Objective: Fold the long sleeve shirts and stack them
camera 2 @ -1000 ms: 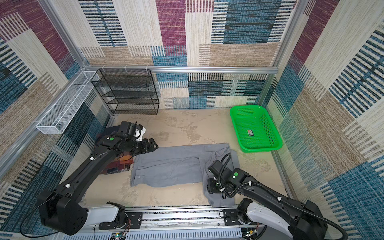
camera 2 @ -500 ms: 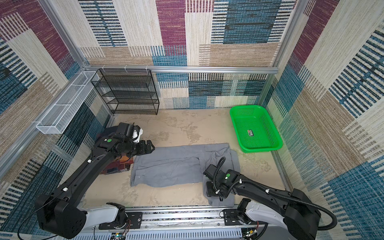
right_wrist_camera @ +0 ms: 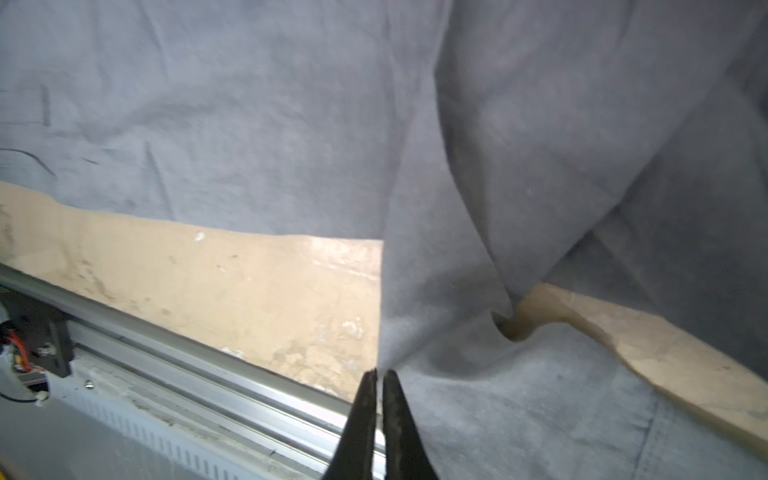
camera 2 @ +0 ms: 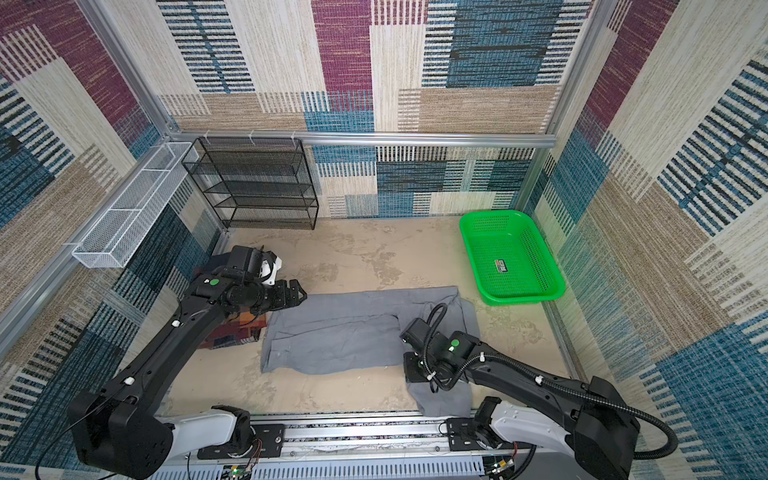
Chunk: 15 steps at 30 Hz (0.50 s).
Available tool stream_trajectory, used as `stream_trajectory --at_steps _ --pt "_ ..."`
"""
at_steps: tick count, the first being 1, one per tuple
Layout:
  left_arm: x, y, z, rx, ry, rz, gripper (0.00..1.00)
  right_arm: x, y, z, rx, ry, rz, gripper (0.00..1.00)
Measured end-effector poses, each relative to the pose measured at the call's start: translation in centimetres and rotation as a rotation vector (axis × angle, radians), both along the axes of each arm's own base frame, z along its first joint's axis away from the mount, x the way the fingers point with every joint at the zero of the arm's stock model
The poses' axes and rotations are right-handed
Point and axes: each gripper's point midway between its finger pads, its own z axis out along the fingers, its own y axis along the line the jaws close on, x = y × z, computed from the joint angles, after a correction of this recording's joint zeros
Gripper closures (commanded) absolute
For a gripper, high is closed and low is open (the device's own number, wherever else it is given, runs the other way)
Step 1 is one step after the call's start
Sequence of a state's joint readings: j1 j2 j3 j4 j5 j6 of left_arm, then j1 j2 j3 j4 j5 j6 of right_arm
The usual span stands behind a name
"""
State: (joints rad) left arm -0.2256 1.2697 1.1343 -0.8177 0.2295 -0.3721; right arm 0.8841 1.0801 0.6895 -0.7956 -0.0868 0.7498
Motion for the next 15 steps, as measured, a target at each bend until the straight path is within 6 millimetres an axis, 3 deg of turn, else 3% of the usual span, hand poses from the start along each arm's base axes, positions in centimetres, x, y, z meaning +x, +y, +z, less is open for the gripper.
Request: stream_trajectory --at_steps 1,4,5,15 --pt "0.0 -0.1 0.0 -0.008 0.002 -0.002 0.08 0.2 0.3 0.4 0.007 -0.006 0.0 0.81" --pt "-0.1 0.2 -0.2 -0.007 0.009 0.004 0.07 0.8 0.4 1.3 0.005 -0.03 -0.004 0.17" --pt "0.0 0.2 -0.2 -0.009 0.011 0.007 0.06 0.9 0.3 1.3 -0.003 -0.037 -0.006 0.0" --pt "0.0 0.6 -0.6 -0.056 0.029 0.02 0.06 -1.9 -2.4 -2.5 -0.065 0.064 -0.027 0.0"
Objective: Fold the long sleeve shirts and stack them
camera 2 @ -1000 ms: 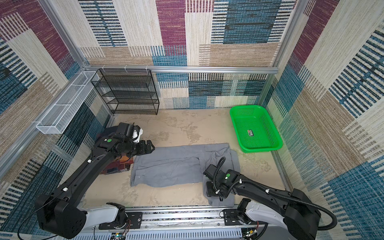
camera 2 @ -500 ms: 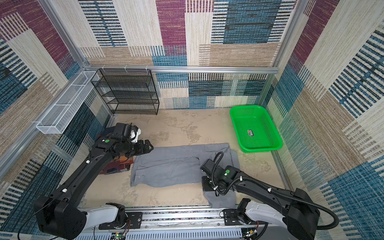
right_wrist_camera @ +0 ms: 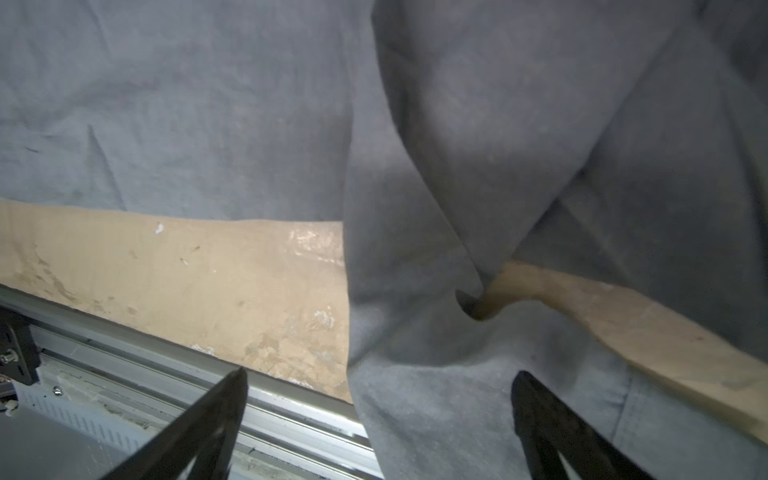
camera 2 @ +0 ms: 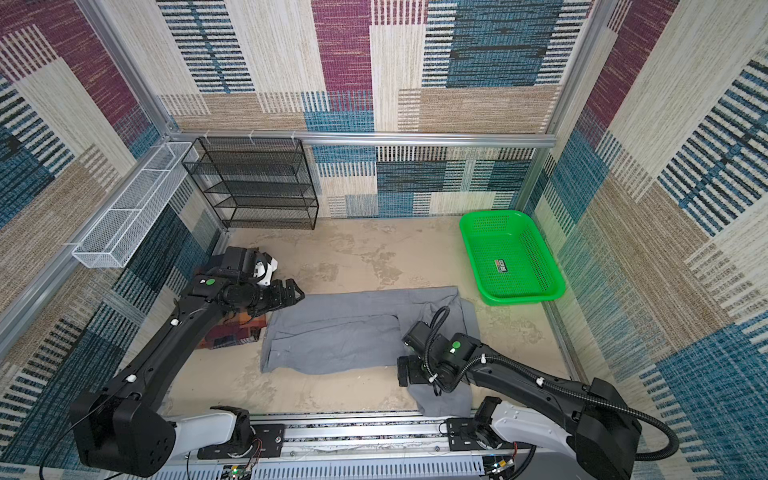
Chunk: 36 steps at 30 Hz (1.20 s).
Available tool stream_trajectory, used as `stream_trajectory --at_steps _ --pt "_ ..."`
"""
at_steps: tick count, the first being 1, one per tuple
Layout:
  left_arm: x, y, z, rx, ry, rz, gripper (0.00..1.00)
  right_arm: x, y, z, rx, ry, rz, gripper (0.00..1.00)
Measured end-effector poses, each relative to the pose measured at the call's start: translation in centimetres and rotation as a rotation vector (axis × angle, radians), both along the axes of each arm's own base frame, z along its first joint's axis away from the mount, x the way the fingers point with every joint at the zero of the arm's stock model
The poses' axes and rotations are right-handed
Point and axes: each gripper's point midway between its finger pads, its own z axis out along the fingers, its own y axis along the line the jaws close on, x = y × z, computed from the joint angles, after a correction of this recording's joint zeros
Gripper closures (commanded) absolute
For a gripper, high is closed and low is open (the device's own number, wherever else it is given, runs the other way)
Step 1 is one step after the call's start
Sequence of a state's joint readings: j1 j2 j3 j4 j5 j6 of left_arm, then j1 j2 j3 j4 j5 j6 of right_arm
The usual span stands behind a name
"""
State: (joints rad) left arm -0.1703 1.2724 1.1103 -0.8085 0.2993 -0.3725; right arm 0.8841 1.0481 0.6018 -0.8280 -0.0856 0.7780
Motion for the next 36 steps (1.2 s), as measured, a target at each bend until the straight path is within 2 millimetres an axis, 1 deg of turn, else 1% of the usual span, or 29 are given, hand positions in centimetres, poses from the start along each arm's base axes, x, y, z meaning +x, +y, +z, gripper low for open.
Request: stream_trajectory --at_steps 4,8,12,15,16,18,20,22,24,28,29,31,33,36 --pt "-0.2 -0.3 0.4 -0.021 -0.008 -0.011 0.06 -0.9 -0.8 -1.3 -0.028 0.041 -0.003 0.0" --pt "-0.3 -0.2 0.8 -0.025 -0.023 -0.008 0.06 -1.0 -1.3 -2.3 -0.078 0.065 -0.005 0.16" --pt "-0.4 -0.2 0.9 -0.027 -0.028 -0.008 0.06 -1.1 -1.9 -3.3 -0.122 0.076 -0.002 0.51" --pt "-0.4 -0.2 0.9 -0.028 -0.027 -0.007 0.06 -0.9 -1.8 -3.3 -0.124 0.067 -0.001 0.73" --pt "-0.4 -0.2 0.9 -0.03 -0.027 -0.007 0.06 -0.9 -1.8 -3.3 -0.123 0.066 0.0 0.79" --pt "-0.4 -0.1 0.9 -0.03 -0.027 -0.006 0.06 -0.6 -1.6 -2.8 -0.119 0.058 -0.001 0.86" --pt "-0.4 -0.2 0.9 -0.035 -0.026 -0.007 0.07 0.0 -1.0 -1.7 -0.106 0.039 -0.002 0.88" --pt "-0.4 -0.3 1.0 -0.042 -0.025 -0.011 0.07 0.9 -0.1 0.0 -0.077 0.004 -0.002 0.89" --pt "-0.4 -0.2 0.9 -0.045 -0.024 -0.009 0.07 2.2 1.2 2.6 -0.039 -0.043 0.0 0.89" --pt "-0.3 -0.1 1.0 -0.049 -0.025 -0.004 0.07 4.5 3.6 6.6 0.013 -0.116 0.015 0.86" --pt "-0.3 -0.1 1.0 -0.05 -0.025 -0.003 0.07 5.0 4.0 7.1 0.015 -0.125 0.023 0.84" --pt "-0.3 -0.1 1.0 -0.055 -0.024 -0.004 0.07 6.0 5.2 7.9 0.017 -0.143 0.046 0.76" --pt "-0.3 -0.1 0.9 -0.056 -0.021 -0.004 0.07 6.8 6.2 7.8 0.007 -0.147 0.077 0.74" --pt "-0.3 -0.1 0.8 -0.061 -0.016 -0.004 0.07 8.1 8.1 6.9 -0.006 -0.143 0.125 0.72"
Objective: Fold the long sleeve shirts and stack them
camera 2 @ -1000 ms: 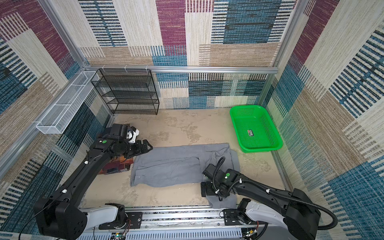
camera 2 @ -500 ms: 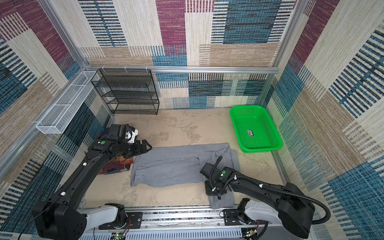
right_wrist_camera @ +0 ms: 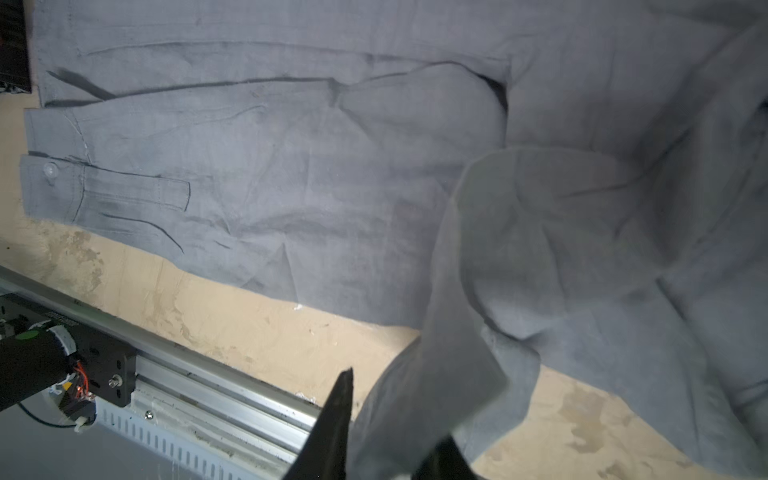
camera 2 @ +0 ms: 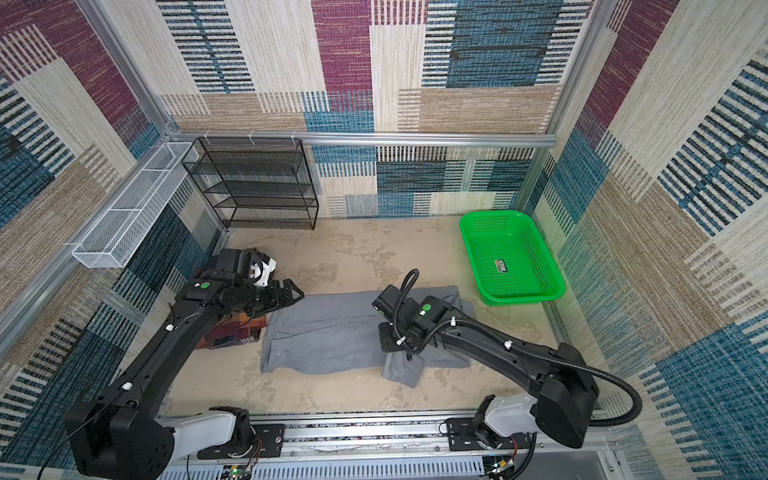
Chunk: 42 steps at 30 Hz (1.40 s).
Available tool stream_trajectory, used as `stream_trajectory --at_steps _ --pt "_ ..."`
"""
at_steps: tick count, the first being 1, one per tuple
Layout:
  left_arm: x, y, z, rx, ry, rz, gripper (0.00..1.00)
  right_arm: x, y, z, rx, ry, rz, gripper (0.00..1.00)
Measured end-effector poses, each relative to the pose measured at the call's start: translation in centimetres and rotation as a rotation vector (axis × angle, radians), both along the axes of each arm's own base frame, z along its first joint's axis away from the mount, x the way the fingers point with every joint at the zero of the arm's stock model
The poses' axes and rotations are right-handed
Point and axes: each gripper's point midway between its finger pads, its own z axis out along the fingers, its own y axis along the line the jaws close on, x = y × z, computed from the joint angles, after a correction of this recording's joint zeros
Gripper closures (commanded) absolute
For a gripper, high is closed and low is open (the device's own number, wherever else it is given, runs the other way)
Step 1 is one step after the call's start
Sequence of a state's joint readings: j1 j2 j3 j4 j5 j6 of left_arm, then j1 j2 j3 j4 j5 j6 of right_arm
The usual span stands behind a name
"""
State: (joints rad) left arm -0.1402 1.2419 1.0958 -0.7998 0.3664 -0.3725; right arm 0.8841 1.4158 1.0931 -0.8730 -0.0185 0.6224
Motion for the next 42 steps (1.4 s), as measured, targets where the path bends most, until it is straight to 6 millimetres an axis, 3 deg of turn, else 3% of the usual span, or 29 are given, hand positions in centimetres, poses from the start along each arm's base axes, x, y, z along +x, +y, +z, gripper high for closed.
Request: stream_trajectory --at_steps 4,8,9,12,13,17,21,23,27,29,35,42 --pt "0.0 0.0 -0.2 -0.001 0.006 -0.001 0.07 1.9 2.9 -0.7 0.009 -0.004 0.057 0.65" --pt "0.1 0.0 -0.4 -0.001 0.012 0.001 0.07 5.6 6.0 -0.2 0.055 -0.06 0.081 0.62" --pt "0.1 0.0 -0.3 -0.003 0.013 -0.001 0.07 6.6 6.5 -0.2 0.065 -0.073 0.081 0.57" --pt "-0.1 0.0 -0.4 -0.005 0.01 -0.001 0.07 8.4 7.6 -0.1 0.096 -0.094 0.079 0.14" --pt "-0.2 0.0 -0.3 -0.006 0.004 -0.002 0.07 8.9 7.6 0.3 0.108 -0.107 0.072 0.0" --pt "-0.4 -0.1 0.2 -0.014 -0.028 -0.004 0.08 10.4 6.3 2.1 0.181 -0.157 0.031 0.0" --pt "-0.2 -0.2 0.4 -0.024 -0.047 -0.004 0.02 12.4 1.3 0.6 0.246 -0.104 -0.124 0.0" --pt "-0.1 -0.2 0.3 -0.032 -0.044 0.008 0.01 11.8 -0.2 0.4 0.254 -0.099 -0.16 0.0" --pt "0.1 -0.2 0.3 -0.045 -0.043 0.028 0.01 10.2 -1.7 3.1 0.322 -0.152 -0.197 0.0" --pt "0.0 -0.2 0.1 -0.049 -0.039 0.04 0.01 9.8 -2.2 3.4 0.337 -0.171 -0.202 0.0" --pt "0.0 0.2 0.5 -0.063 -0.044 0.086 0.01 5.4 -4.9 1.9 0.352 -0.146 -0.244 0.04" --pt "-0.1 0.3 1.3 -0.069 -0.075 0.083 0.01 -0.7 -8.5 -2.9 0.239 -0.032 -0.312 0.16"
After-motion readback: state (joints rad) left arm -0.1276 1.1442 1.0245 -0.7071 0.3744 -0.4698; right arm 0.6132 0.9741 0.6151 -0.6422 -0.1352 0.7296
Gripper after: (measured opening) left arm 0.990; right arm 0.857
